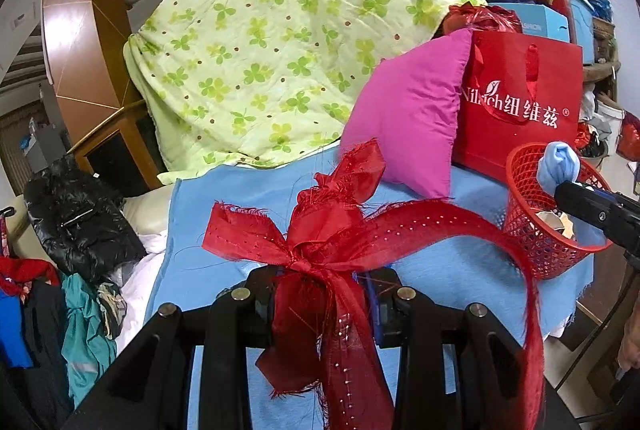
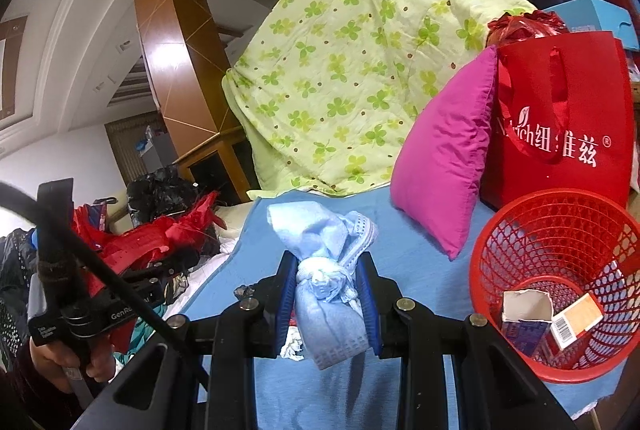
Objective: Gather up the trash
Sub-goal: 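Carry the cloth and ribbon to the red wastebasket and release both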
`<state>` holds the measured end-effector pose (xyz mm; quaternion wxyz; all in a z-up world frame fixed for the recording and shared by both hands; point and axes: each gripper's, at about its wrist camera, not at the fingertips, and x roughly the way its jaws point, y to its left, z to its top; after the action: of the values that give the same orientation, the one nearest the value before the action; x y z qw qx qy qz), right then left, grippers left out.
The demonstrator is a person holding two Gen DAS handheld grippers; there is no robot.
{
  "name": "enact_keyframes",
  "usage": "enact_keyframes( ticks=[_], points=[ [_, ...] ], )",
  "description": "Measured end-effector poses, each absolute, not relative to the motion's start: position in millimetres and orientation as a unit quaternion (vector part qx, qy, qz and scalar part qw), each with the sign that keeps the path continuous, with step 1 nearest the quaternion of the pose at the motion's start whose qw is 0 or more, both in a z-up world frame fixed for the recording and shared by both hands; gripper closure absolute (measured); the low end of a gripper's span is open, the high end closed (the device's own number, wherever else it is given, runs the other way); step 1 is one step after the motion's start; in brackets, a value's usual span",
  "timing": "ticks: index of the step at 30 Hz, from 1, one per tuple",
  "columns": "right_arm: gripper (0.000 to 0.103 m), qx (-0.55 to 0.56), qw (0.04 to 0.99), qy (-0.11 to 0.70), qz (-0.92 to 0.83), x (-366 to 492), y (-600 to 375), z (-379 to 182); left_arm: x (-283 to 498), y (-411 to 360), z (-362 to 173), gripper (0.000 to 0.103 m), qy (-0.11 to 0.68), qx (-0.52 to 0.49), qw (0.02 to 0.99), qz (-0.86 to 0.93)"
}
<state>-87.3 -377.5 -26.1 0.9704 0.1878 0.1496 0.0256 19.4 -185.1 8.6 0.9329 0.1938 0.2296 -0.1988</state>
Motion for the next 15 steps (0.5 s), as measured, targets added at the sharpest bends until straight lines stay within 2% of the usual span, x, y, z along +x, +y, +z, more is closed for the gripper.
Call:
enact_keyframes(
  ticks=[15],
  points=[
    [0.071, 0.204, 0.969, 0.135, 0.002, -106.8, -406.3, -26.1, 11.2, -219.8, 9.4, 0.067, 0.225, 0.216, 0.924, -0.219]
  ],
)
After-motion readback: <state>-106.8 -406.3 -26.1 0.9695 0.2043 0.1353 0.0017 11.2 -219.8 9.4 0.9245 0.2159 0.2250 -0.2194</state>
